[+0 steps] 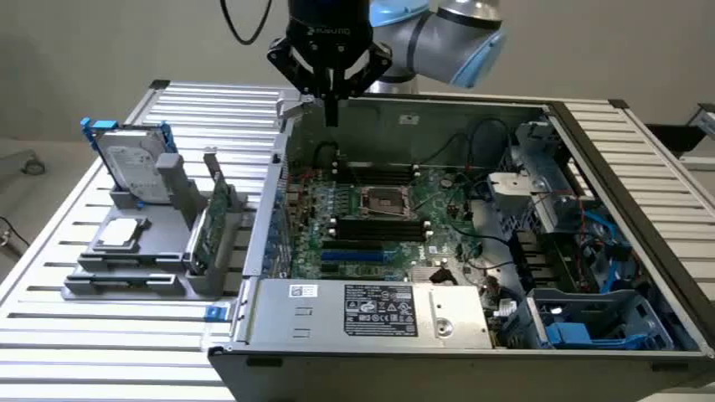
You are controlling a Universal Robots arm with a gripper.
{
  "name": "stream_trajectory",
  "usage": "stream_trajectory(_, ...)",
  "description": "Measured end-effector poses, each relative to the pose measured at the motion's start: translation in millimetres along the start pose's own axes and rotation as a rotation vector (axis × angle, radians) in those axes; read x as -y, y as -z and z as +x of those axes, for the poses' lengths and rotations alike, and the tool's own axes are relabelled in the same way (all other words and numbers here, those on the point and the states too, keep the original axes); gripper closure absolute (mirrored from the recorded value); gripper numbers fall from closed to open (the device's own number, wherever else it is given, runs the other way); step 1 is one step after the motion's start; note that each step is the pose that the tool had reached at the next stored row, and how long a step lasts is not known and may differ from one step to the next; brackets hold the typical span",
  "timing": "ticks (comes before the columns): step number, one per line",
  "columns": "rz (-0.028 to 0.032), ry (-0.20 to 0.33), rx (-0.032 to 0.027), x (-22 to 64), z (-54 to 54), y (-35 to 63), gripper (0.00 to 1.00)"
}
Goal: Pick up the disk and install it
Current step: 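Reach for the disk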
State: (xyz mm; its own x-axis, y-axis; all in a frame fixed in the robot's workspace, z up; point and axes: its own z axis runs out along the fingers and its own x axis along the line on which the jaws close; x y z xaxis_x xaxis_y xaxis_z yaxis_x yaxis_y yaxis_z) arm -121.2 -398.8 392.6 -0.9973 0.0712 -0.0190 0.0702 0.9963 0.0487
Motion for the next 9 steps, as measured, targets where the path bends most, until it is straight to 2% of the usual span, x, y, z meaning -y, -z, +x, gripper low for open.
stream_trajectory(9, -0.0007, 0.000, -0.0001, 0.0, 0.0, 0.0, 0.89)
